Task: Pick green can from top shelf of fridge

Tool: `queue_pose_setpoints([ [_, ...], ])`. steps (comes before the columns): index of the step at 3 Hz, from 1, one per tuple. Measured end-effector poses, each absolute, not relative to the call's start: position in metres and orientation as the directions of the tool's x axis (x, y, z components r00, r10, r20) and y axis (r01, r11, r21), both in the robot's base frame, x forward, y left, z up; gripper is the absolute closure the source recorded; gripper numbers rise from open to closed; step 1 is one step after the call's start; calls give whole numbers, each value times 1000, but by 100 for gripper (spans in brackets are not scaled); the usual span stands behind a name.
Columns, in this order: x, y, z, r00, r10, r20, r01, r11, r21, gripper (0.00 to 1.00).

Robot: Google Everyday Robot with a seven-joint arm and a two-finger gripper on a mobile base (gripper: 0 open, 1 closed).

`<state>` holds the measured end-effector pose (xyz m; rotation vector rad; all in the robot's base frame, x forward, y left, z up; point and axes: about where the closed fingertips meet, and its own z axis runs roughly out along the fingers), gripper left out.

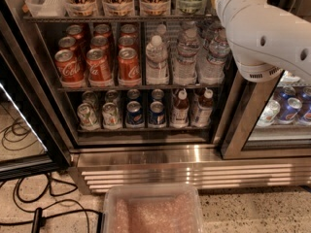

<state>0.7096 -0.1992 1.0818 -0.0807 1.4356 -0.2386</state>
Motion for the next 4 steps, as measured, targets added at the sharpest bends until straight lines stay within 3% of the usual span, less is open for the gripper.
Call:
queue_pose_setpoints([
  [2, 714, -196, 1078, 108, -210, -972, 105, 974, -199, 38],
  [4, 714, -196, 1078, 108, -210, -972, 105, 974, -199, 80],
])
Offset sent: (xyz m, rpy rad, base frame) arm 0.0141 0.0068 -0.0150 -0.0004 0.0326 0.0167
